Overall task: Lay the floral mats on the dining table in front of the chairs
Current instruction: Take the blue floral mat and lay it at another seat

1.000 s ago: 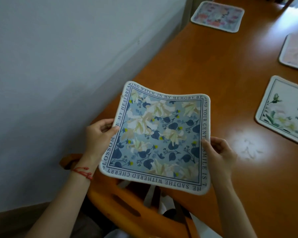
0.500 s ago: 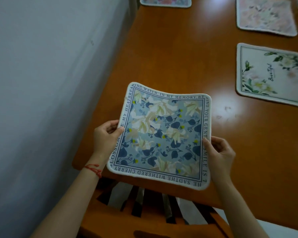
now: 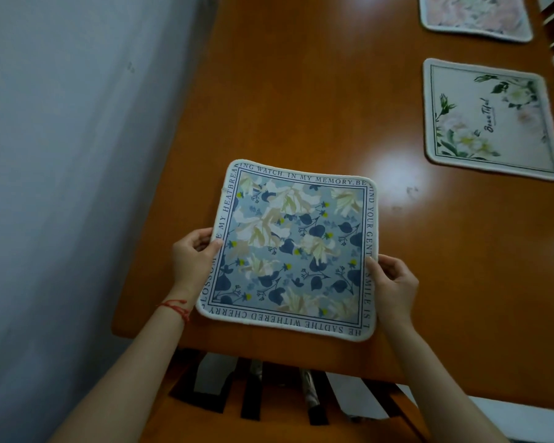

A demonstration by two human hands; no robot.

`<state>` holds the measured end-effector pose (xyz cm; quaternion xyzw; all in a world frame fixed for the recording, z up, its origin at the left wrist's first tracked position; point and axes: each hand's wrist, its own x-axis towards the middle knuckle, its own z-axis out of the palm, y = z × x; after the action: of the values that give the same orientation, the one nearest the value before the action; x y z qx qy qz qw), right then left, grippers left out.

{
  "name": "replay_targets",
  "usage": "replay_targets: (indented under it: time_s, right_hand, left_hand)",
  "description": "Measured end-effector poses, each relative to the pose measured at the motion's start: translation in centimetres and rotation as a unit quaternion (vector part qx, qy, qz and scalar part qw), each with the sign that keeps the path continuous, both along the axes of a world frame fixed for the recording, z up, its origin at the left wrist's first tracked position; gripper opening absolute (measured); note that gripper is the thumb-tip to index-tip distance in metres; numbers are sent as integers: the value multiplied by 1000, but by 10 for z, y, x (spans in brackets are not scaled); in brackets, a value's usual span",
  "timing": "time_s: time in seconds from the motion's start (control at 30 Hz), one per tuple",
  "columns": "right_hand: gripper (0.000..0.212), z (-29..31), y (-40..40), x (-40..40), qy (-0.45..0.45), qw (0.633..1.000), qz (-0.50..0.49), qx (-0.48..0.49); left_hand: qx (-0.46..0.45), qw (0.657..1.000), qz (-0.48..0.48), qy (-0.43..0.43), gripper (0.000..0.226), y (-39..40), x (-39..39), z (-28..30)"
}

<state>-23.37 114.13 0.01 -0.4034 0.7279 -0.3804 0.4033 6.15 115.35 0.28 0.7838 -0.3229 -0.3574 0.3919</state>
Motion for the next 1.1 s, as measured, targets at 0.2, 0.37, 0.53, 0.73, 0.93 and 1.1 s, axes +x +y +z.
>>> replay_targets:
  time_s: [0.2, 0.37, 0.53, 0.73, 0.93, 1.1]
  right_hand:
    - [13, -11, -3, -7, 59, 998, 3, -1]
    - [26, -6, -3, -7, 109, 994, 4, -28]
    - [35, -3, 0, -10, 77, 996, 39, -9]
    - [39, -4, 0, -14, 62, 997, 34, 0]
    - [41, -2, -4, -21, 55, 998, 36, 6]
    - [42, -5, -4, -20, 40, 999, 28, 11]
  left_hand:
    - [10, 999, -1, -45, 30, 1, 3, -8]
    - [4, 999, 0, -43, 40, 3, 2, -4]
    - [9, 1000, -6, -17, 40, 9, -4, -2]
    - [11, 1000, -6, -5, 42, 12, -11, -1]
    - [9, 1000, -7, 10, 43, 10, -17, 0]
    - [10, 999, -19, 27, 45, 6, -15, 1]
